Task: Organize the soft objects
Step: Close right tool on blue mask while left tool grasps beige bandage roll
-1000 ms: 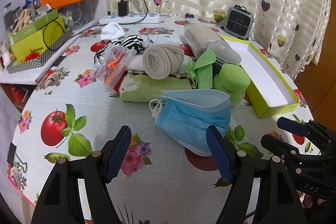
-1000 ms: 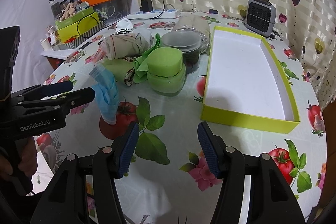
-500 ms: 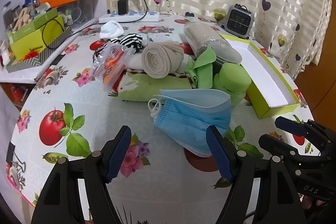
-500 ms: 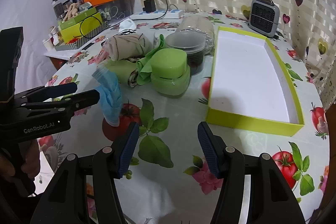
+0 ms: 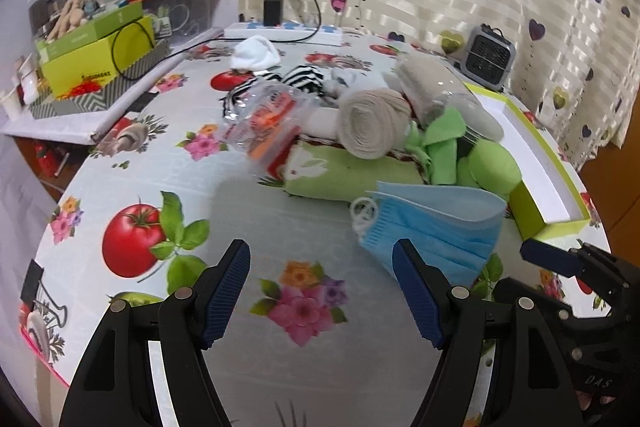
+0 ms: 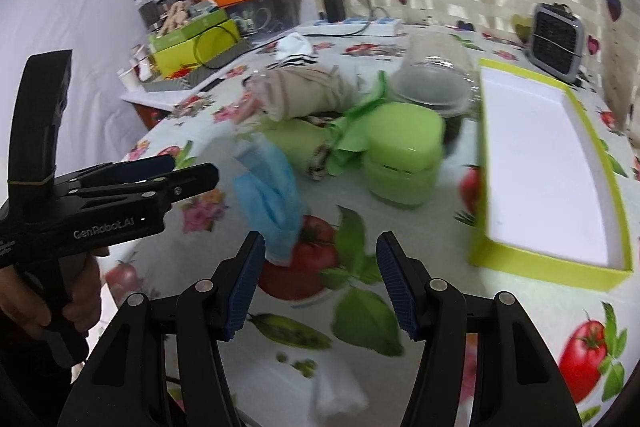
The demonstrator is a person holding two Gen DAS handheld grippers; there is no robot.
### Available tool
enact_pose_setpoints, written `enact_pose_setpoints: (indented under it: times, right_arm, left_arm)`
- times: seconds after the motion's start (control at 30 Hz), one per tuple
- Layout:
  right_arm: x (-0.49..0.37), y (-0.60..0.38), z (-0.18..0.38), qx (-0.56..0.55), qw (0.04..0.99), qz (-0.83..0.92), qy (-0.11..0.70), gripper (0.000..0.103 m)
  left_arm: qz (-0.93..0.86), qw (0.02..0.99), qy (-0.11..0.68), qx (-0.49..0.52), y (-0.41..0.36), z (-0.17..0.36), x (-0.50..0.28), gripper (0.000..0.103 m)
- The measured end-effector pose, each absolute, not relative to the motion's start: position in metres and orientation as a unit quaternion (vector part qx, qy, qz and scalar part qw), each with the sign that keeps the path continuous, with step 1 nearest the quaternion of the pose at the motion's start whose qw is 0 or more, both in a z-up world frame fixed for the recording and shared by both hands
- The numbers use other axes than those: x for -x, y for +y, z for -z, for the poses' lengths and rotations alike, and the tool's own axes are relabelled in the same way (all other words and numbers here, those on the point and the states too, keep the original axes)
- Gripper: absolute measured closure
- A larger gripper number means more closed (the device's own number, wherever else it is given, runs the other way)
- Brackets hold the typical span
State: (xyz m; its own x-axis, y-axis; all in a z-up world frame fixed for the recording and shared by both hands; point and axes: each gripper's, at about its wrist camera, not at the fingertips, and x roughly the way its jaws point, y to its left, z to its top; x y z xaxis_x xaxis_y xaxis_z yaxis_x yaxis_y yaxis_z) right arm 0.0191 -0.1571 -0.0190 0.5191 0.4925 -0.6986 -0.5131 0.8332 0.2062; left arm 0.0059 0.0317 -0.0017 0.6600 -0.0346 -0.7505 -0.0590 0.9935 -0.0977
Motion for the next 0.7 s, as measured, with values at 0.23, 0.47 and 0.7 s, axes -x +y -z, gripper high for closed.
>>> enact_pose_setpoints:
  times: [0.23,0.47,0.7]
  right_arm:
    - [-0.032,-0.133,0.022,0.013,0.862,-0.319,0.394,0.044]
    - [-0.042,-0.118,0.023,0.010,0.858,-0.337,0.388,0.048]
    - [-0.047,-0.115,0.030,0.008,0.853,-0.343,0.393,0.094]
  left_arm:
    - [-0.022,0.909,0.411,0.068,0.052,0.002,-0.014,0.029]
    - [-0.030,0.905,0.417,0.078,0.067,0.006,-0.021,0.029]
    - [-0.028,0.900,0.426,0.088,0.070,0.012,-0.029,0.029]
